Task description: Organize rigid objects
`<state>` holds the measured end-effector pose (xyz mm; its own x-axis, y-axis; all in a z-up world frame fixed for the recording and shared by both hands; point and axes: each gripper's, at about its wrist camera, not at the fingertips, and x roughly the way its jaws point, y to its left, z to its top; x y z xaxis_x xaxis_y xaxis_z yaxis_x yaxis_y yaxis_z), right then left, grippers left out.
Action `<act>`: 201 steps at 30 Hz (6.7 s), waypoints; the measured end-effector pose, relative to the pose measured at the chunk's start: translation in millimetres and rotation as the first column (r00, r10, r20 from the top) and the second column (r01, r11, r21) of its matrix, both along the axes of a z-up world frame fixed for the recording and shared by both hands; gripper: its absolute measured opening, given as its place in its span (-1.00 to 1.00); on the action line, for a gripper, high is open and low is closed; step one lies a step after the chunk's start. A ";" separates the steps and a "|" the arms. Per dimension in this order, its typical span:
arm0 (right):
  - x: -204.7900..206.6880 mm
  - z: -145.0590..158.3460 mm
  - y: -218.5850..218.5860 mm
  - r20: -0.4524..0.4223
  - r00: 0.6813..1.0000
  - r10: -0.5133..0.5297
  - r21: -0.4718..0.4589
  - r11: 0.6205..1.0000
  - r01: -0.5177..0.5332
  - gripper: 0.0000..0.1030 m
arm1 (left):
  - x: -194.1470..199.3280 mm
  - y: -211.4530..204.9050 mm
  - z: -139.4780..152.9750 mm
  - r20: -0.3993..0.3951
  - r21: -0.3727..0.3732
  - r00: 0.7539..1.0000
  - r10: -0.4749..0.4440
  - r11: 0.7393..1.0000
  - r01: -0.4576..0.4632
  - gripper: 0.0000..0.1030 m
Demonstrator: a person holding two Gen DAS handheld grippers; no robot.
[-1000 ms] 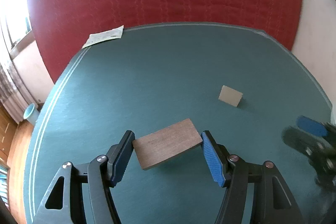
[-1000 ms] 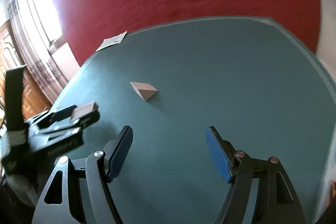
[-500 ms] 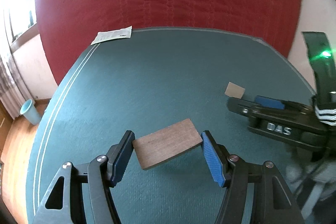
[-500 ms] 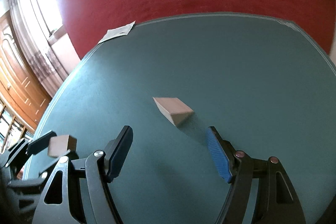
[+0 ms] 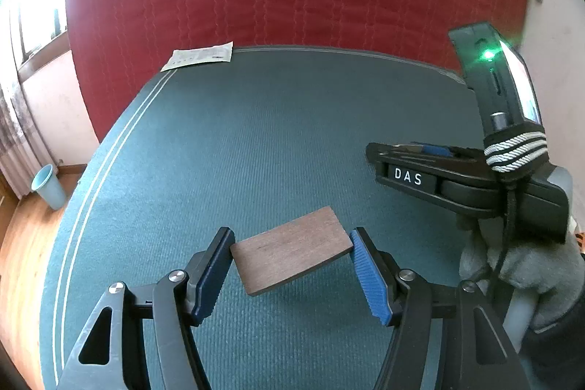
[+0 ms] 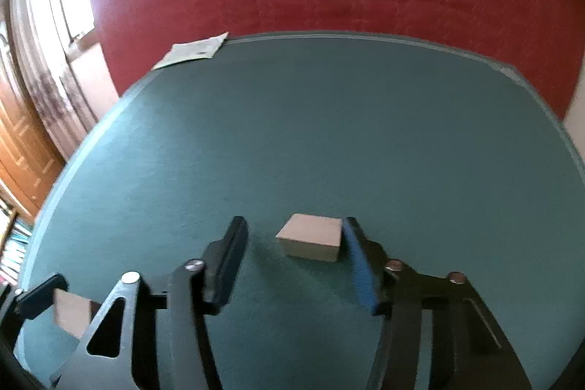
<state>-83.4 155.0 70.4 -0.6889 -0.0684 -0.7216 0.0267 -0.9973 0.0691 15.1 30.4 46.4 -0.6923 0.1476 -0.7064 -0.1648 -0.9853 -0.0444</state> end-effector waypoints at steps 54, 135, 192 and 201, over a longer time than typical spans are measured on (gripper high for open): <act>142.2 19.6 45.0 -0.112 0.994 -0.008 -0.036 0.999 0.004 -0.37 | 23.4 42.8 1.8 -0.065 -0.034 0.997 -0.046 0.998 0.044 0.32; 309.2 57.7 319.6 -0.173 0.818 -0.548 -0.302 0.820 0.485 -0.17 | 66.7 244.6 43.1 -0.123 -0.020 0.880 -0.458 0.888 0.460 0.32; 348.6 48.2 257.0 -0.136 0.814 -0.564 -0.073 0.825 0.560 0.99 | 99.9 269.2 54.8 -0.254 -0.247 0.863 -0.437 0.892 0.378 0.99; 343.0 46.5 250.3 -0.139 0.826 -0.546 -0.019 0.835 0.549 0.99 | 103.2 271.9 52.8 -0.245 -0.267 0.856 -0.456 0.880 0.393 0.99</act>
<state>259.5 405.3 116.9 -0.6979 0.3626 -0.6176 -0.5170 -0.8519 0.0840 118.3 302.3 99.2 -0.7725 0.3521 -0.5285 -0.5430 -0.7978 0.2621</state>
